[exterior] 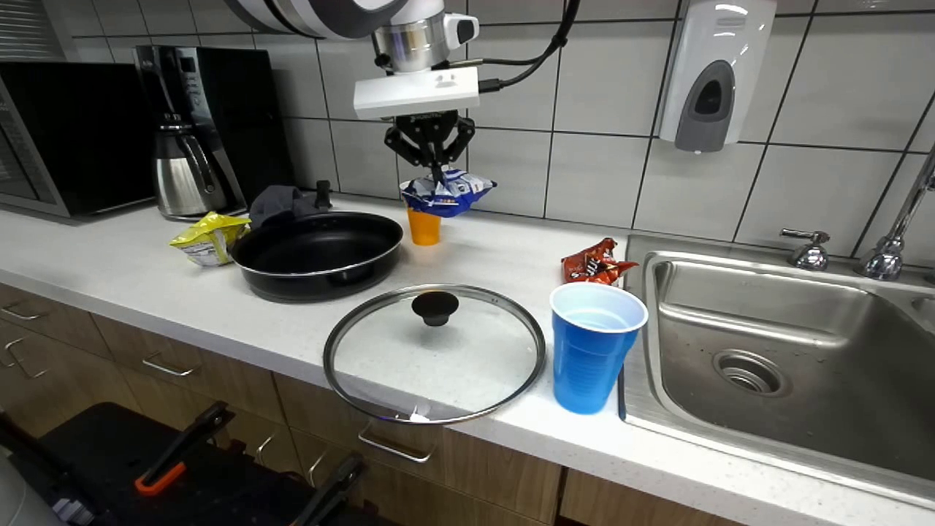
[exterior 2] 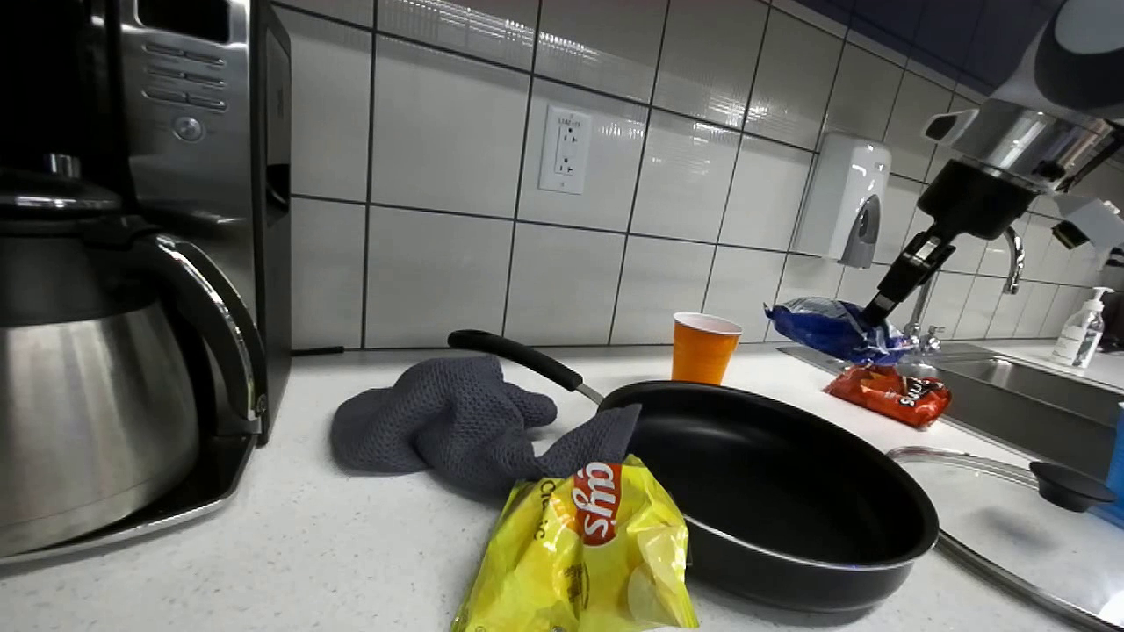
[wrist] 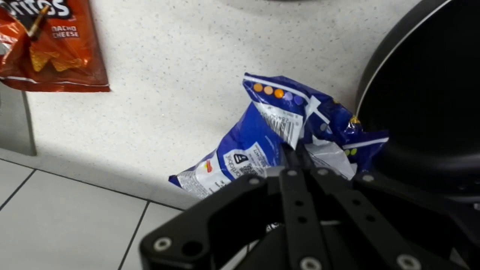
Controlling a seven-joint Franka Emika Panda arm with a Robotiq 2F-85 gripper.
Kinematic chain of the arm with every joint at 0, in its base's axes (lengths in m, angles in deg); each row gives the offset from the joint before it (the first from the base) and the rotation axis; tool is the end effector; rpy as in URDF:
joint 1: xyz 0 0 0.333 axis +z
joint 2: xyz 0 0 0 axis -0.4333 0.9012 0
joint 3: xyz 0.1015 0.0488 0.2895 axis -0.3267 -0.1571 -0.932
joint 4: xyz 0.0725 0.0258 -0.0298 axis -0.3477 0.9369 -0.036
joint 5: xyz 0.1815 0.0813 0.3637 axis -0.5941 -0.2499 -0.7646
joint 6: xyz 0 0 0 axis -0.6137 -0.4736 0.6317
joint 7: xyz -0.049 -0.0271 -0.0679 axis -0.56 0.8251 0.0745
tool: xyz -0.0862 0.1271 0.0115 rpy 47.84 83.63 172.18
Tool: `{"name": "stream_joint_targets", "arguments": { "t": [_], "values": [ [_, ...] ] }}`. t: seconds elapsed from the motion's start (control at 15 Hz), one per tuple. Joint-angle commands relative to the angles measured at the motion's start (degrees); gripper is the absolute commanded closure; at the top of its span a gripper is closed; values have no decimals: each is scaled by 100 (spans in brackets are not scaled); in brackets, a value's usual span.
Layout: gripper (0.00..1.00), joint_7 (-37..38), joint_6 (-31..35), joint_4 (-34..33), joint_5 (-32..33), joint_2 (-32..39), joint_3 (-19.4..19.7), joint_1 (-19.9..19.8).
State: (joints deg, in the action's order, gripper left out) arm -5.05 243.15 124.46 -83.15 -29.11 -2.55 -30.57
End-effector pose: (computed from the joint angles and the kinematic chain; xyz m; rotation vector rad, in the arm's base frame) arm 0.5157 -0.0753 0.3088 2.9413 0.6497 0.5756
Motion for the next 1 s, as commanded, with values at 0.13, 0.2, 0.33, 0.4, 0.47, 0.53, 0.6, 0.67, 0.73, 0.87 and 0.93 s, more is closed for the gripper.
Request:
{"name": "stream_joint_targets", "arguments": {
  "t": [0.13,0.2,0.33,0.4,0.47,0.53,0.6,0.67,0.73,0.87,0.93],
  "values": [
    [100,-242,-289,314,-205,-458,173,618],
    [100,-282,-292,332,-257,-470,191,718],
    [100,-433,-265,344,-447,-458,220,938],
    [100,-518,-288,339,-523,-450,231,1028],
    [100,-635,-296,334,-619,-433,239,1121],
    [100,-748,-314,333,-720,-429,242,1200],
    [100,-872,-333,327,-810,-417,232,1279],
    [100,-989,-355,323,-901,-403,222,1345],
    [100,-1099,-394,302,-977,-369,208,1406],
    [100,-1288,-456,260,-1115,-295,187,1501],
    [100,-1364,-459,228,-1174,-226,176,1540]
  ]
}}
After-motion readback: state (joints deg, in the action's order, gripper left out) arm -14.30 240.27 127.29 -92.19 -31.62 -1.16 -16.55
